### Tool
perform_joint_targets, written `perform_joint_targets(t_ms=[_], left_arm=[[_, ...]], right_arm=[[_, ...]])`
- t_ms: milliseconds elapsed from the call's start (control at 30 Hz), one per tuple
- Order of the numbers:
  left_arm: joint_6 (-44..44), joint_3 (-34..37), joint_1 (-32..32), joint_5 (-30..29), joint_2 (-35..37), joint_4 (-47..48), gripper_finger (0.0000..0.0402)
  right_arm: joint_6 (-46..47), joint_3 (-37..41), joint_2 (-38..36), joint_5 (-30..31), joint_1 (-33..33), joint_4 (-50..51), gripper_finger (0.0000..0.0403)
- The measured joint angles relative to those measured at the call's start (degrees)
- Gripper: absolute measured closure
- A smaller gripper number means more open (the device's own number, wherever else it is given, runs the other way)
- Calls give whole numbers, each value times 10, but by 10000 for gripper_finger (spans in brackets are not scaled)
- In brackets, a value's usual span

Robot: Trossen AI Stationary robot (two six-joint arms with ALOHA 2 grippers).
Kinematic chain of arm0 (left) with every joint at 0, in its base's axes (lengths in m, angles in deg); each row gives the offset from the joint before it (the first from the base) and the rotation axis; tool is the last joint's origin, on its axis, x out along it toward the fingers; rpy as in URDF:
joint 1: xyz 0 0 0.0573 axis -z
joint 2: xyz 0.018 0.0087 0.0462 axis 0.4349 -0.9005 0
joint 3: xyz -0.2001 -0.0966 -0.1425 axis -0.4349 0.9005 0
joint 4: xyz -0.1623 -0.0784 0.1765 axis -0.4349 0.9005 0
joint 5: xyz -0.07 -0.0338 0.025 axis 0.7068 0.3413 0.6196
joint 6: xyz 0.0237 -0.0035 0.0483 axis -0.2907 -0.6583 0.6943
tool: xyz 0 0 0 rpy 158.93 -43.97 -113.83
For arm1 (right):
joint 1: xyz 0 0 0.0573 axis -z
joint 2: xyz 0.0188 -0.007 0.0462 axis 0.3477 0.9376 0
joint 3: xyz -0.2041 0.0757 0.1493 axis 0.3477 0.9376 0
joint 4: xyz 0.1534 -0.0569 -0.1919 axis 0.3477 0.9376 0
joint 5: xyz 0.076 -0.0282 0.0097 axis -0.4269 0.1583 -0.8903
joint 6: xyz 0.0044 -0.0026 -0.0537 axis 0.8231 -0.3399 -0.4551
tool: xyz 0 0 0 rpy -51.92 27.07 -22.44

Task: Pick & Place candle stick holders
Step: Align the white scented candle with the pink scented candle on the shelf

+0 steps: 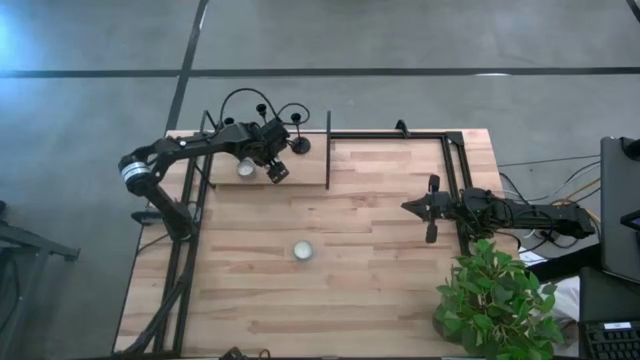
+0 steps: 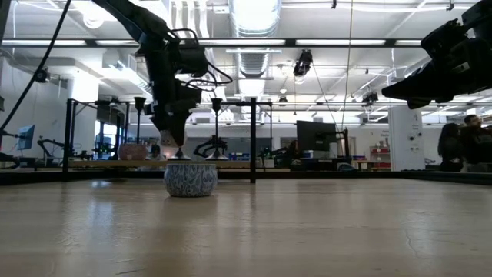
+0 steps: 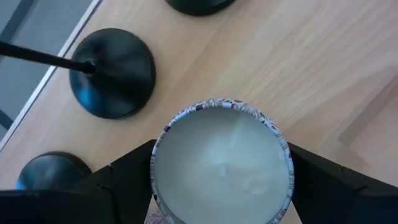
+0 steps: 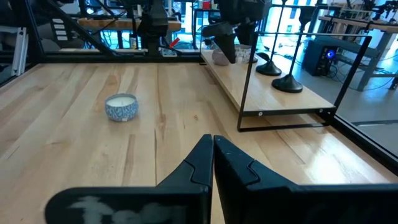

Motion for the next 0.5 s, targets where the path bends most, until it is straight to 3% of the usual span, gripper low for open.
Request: perform_joint_targets(t_ms=[500], left_arm=[[44,0,0,-4,-34,6,96]], right_arm=[[0,0,0,0,0,0,394]])
